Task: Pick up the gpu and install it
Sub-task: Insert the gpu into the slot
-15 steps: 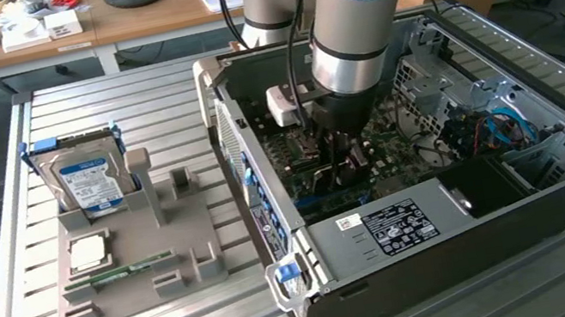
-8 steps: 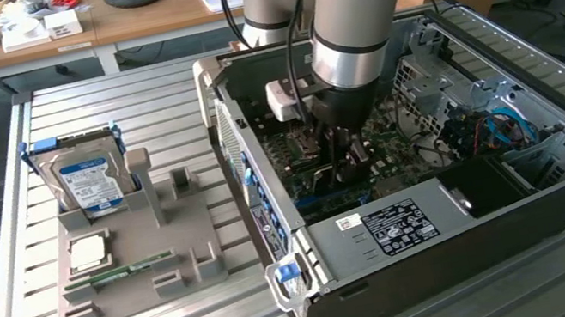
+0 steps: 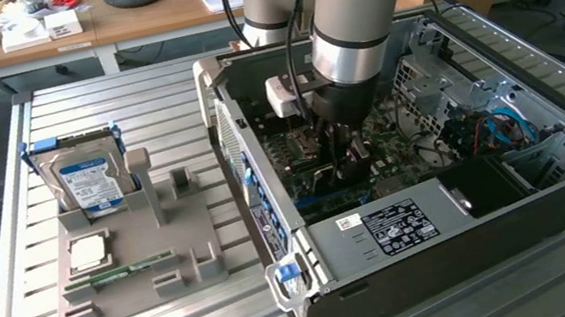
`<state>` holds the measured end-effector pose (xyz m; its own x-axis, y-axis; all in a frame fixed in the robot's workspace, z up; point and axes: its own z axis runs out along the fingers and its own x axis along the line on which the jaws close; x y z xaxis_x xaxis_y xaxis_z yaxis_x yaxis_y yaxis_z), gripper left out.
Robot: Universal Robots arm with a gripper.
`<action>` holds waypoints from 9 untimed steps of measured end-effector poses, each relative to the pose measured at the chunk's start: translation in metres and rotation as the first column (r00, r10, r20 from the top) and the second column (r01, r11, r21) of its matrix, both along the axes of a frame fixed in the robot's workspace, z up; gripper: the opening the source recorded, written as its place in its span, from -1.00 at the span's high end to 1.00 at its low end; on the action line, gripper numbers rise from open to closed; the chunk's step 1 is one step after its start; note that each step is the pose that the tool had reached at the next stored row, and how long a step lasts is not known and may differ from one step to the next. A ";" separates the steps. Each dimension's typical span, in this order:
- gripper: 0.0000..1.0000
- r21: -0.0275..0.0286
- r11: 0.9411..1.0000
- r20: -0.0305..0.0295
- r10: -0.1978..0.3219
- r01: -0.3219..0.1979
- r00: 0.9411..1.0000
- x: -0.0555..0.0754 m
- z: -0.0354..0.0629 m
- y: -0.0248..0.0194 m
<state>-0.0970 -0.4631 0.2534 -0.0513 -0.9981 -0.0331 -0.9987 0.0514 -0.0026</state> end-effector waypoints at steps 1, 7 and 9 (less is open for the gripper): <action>-0.03 0.000 1.000 0.000 0.000 0.000 1.000 0.000 0.0001 0.0000; 0.24 0.000 1.000 0.000 0.000 0.000 1.000 0.000 0.0001 0.0000; 0.47 0.000 1.000 0.000 0.000 0.000 1.000 0.000 0.0001 0.0000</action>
